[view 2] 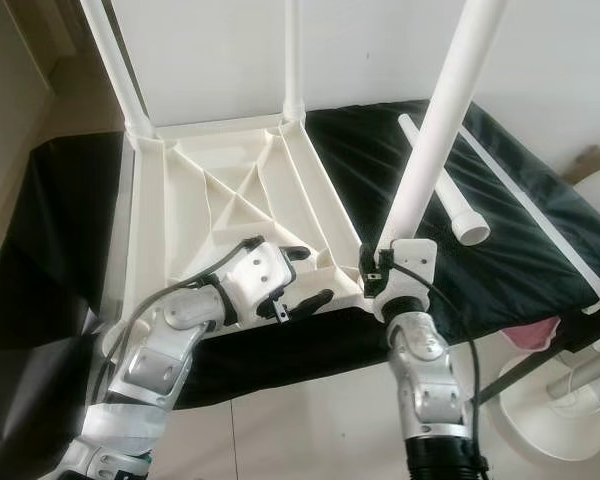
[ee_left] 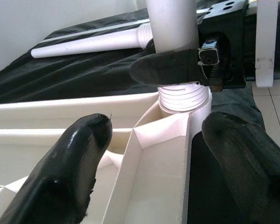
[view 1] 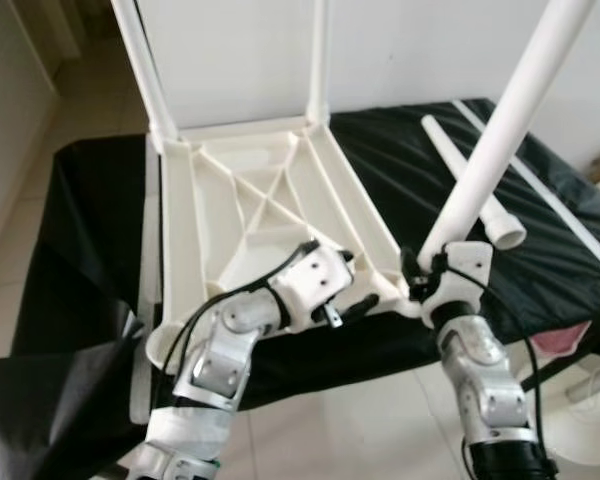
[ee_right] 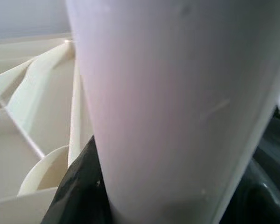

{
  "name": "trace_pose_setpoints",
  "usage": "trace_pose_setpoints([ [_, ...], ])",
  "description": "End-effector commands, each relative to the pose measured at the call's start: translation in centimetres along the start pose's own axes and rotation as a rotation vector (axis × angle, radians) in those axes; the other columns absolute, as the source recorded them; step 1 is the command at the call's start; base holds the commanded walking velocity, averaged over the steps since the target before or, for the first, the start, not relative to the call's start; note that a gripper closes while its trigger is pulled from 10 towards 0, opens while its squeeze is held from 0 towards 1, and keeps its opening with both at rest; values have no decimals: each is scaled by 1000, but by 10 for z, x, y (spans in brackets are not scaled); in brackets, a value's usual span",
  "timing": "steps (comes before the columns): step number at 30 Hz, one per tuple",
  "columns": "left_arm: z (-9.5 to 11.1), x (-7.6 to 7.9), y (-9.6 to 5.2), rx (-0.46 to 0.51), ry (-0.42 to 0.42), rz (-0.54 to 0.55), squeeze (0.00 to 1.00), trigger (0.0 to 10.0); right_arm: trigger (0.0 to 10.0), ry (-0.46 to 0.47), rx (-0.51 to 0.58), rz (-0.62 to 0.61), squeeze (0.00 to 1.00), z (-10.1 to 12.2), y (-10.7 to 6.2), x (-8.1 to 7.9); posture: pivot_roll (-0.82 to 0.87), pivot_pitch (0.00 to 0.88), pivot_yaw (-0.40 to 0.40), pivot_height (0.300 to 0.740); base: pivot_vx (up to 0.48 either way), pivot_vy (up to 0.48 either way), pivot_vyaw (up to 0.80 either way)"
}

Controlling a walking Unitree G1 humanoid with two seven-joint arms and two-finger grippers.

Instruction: Building children table

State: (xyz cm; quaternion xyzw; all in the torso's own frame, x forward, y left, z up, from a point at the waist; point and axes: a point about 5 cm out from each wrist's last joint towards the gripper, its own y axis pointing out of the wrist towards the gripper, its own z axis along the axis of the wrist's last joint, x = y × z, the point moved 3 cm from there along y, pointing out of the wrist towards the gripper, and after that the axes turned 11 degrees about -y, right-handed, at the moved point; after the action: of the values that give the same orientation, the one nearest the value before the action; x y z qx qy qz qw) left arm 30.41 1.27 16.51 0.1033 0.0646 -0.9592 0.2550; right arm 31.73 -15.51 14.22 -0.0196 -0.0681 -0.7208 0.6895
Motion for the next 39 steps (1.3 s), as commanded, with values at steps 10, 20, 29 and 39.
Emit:
trace_pose_setpoints([
  [10, 1, -10, -3, 13, -2, 126, 0, 10000, 10000, 98, -148, -150, 0, -26, -8, -4, -14, 63, -36, 740, 0, 0, 0],
  [20, 1, -8, -5, 11, -2, 127, 0, 10000, 10000, 95, -139, -167, 0, -22, -10, -3, -14, 73, -35, 740, 0, 0, 0],
  [29, 0, -8, -7, 7, -5, 130, 0, 10000, 10000, 84, -129, -183, 1000, -19, -15, -4, -14, 80, -30, 740, 0, 0, 0],
  [39, 0, -7, -6, 6, -5, 125, 0, 10000, 10000, 98, -89, -158, 1000, -12, -16, -1, -19, 78, -27, 740, 0, 0, 0],
])
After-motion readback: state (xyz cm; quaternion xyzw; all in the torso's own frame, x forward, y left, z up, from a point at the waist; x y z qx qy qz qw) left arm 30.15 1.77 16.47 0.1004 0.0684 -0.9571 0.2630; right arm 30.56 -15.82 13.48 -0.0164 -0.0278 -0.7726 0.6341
